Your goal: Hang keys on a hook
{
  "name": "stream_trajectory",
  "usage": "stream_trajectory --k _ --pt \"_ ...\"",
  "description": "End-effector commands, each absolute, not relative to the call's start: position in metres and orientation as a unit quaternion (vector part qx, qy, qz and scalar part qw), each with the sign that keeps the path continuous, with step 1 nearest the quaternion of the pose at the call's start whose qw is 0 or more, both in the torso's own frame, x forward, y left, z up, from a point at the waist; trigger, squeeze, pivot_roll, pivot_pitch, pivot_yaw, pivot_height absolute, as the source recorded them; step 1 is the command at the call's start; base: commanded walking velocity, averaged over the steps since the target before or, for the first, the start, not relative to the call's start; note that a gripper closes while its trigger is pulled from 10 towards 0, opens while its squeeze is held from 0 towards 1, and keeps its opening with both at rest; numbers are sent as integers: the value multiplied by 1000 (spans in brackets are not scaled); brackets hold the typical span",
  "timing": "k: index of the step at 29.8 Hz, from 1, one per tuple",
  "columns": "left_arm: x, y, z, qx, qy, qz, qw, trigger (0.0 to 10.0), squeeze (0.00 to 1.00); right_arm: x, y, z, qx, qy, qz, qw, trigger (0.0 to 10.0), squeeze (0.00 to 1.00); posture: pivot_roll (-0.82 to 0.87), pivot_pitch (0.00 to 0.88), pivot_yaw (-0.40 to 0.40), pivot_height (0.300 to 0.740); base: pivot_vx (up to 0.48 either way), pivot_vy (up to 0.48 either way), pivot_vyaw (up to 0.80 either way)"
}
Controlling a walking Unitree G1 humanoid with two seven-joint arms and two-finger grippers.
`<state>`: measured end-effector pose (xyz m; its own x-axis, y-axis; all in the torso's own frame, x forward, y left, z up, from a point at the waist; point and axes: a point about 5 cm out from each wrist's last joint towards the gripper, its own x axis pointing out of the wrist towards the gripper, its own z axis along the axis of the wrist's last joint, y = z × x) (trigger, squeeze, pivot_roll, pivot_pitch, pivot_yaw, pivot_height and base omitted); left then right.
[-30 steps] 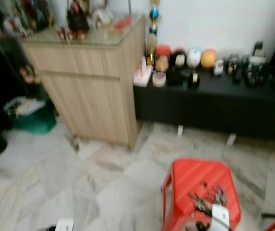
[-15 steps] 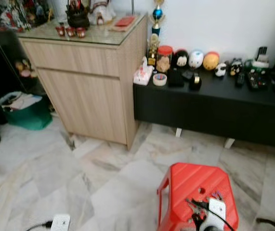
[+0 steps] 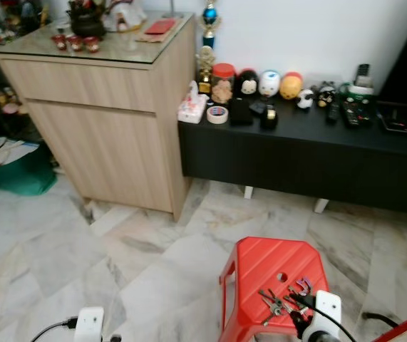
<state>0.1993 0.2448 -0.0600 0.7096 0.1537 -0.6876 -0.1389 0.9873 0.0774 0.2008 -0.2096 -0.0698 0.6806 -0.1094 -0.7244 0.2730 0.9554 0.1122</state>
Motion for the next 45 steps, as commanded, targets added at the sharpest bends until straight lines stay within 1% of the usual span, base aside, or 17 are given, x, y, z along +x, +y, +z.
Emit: stream_trajectory --k 1,2,4,6,7,8,9,11,14,17,20,25,30,36,41,42,45 --pt "216 239 -50 10 332 75 940 10000 0 207 -213 -64 104 360 -105 921 10000 0 33 0 -28 740 0 0 0" --pt "218 239 -48 14 325 74 943 10000 0 209 -213 -63 102 356 -105 923 10000 0 33 0 -28 740 0 0 0" --pt "230 237 -39 39 289 66 954 10000 0 220 -216 -54 88 323 -98 937 10000 0 29 0 -29 740 0 0 0" --pt "250 236 -16 58 201 57 976 10000 0 243 -214 -35 74 255 -71 961 10000 0 28 0 -33 740 0 0 0" --pt "256 236 -7 60 169 56 982 10000 0 252 -211 -26 78 225 -59 969 10000 0 26 0 -35 740 0 0 0" --pt "256 236 -7 60 169 56 982 10000 0 252 -211 -26 78 225 -59 969 10000 0 26 0 -35 740 0 0 0" --pt "263 233 7 62 119 45 990 10000 0 259 -210 -17 85 193 -53 976 10000 0 26 0 -41 740 0 0 0" --pt "264 229 17 59 80 35 994 10000 0 264 -209 -10 84 168 -44 981 10000 0 34 0 -45 740 0 0 0" --pt "259 220 26 52 36 18 998 10000 0 263 -199 -6 62 139 -14 988 10000 0 39 0 -45 740 0 0 0" --pt "250 216 31 51 14 12 999 10000 0 256 -193 -8 70 127 -7 989 10000 0 30 0 -38 740 0 0 0" --pt "246 220 35 47 2 38 998 10000 0 248 -195 -11 51 125 -10 991 10000 0 37 0 -42 740 0 0 0" --pt "244 224 35 40 8 57 998 10000 0 241 -195 -15 58 130 -23 990 10000 0 28 0 -42 740 0 0 0" --pt "249 219 35 41 18 42 998 10000 0 237 -194 -20 58 147 -19 987 10000 0 31 0 -42 740 0 0 0" --pt "252 217 35 41 26 33 998 10000 0 240 -203 -21 49 166 -46 984 10000 0 28 0 -41 740 0 0 0" --pt "253 217 37 40 25 33 998 10000 0 241 -206 -21 44 175 -49 982 10000 0 37 0 -49 715 0 0 0" --pt "253 218 36 40 27 35 998 10000 0 241 -207 -22 44 179 -50 982 10000 0 38 0 -52 700 0 0 0" --pt "252 219 35 39 29 37 998 10000 0 241 -207 -22 43 181 -51 981 10000 0 38 0 -52 690 0 0 0"
